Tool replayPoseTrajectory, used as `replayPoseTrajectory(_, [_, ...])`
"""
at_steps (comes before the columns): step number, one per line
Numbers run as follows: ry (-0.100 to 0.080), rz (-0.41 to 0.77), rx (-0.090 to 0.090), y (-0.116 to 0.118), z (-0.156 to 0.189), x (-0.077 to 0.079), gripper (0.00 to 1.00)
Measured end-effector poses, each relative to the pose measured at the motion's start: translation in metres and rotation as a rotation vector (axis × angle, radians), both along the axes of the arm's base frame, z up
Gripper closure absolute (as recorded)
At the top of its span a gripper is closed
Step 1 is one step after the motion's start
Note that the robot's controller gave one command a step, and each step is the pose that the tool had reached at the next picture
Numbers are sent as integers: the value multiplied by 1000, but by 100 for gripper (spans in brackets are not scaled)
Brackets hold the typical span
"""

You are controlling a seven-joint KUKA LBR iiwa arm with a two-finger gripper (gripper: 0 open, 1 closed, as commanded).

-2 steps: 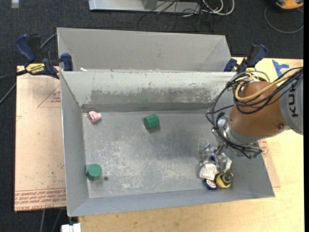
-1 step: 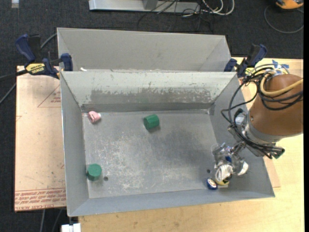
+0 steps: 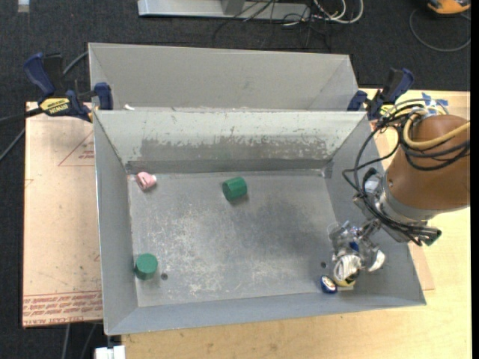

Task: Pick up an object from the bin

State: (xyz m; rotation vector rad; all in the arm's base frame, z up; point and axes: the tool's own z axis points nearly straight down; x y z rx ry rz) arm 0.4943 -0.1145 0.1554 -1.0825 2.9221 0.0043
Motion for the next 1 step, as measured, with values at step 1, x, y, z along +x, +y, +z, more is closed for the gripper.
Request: replayPoseTrajectory(1, [-4,-5,1,-8,73,-10,100])
